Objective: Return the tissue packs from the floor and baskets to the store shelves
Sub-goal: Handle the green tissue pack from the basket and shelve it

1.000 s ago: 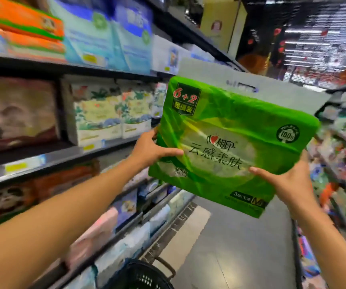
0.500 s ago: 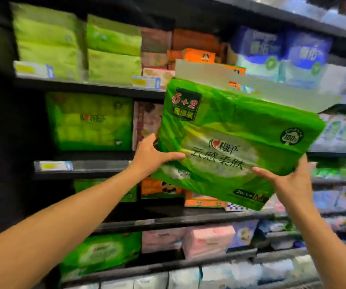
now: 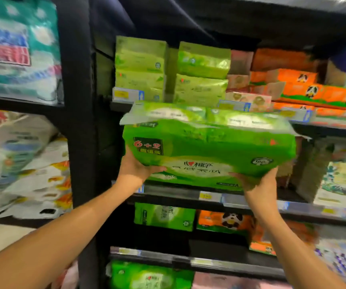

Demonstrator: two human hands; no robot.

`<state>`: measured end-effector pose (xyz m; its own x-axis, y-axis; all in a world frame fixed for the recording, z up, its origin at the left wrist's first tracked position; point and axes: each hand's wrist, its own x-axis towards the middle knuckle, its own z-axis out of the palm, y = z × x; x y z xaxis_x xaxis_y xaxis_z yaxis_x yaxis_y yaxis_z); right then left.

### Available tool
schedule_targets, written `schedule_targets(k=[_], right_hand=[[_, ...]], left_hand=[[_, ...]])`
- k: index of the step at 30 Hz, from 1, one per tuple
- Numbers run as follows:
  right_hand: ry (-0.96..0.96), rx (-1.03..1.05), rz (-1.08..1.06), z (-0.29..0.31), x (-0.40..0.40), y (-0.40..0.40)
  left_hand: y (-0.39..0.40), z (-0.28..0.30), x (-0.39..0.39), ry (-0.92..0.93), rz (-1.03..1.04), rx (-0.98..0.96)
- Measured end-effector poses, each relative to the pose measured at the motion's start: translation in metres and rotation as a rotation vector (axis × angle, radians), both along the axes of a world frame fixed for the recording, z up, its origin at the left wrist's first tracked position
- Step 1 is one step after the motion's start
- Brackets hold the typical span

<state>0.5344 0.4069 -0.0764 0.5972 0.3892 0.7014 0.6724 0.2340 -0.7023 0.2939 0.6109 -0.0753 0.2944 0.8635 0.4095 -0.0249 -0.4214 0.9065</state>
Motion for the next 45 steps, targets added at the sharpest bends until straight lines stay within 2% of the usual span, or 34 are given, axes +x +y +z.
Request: schedule_targets(k=[2, 7, 11, 15, 23, 27, 29, 30, 32, 33, 34, 38, 41, 45], right_hand=[[0.006, -0.01, 0.01, -0.004, -0.01, 0.029], [0.033, -0.107, 0.03, -0.017, -0.015, 0.089], [0.065, -0.177, 0.047, -0.029, -0.008, 0.126], [0.108, -0.238, 0.071, -0.044, -0.005, 0.15], [0.114, -0.343, 0.074, -0.035, 0.008, 0.183], [0.116, -0.394, 0.053, -0.032, 0.006, 0.185], [0.021, -0.348, -0.032, -0.033, 0.0, 0.177], [-0.078, -0.307, -0.089, -0.036, -0.003, 0.171], [-0.357, -0.318, -0.208, -0.041, -0.014, 0.159], [-0.494, -0.357, -0.252, -0.045, -0.018, 0.155], [-0.593, -0.407, -0.279, -0.048, -0.02, 0.155], [-0.707, -0.605, -0.349, -0.05, -0.021, 0.163], [-0.785, -0.689, -0.387, -0.053, -0.018, 0.176], [-0.789, -0.784, -0.447, -0.047, -0.008, 0.2]], left_hand=[[0.026, -0.002, -0.008, -0.061, 0.035, -0.024], [0.072, -0.016, -0.028, -0.06, 0.047, 0.031], [0.099, -0.022, -0.035, 0.087, 0.08, 0.096], [0.123, -0.031, -0.032, 0.23, 0.106, 0.056], [0.15, -0.029, -0.019, 0.262, 0.1, -0.006], [0.139, -0.038, -0.011, 0.246, 0.16, 0.071], [0.13, -0.045, -0.016, 0.266, 0.292, 0.263], [0.126, -0.049, -0.019, 0.327, 0.372, 0.453], [0.126, -0.055, -0.025, 0.573, 0.451, 0.94], [0.126, -0.055, -0.026, 0.704, 0.443, 1.103], [0.13, -0.055, -0.028, 0.819, 0.434, 1.181], [0.138, -0.047, -0.026, 1.11, 0.458, 1.122], [0.147, -0.045, -0.015, 1.195, 0.501, 1.091], [0.165, -0.035, 0.005, 1.271, 0.51, 1.012]])
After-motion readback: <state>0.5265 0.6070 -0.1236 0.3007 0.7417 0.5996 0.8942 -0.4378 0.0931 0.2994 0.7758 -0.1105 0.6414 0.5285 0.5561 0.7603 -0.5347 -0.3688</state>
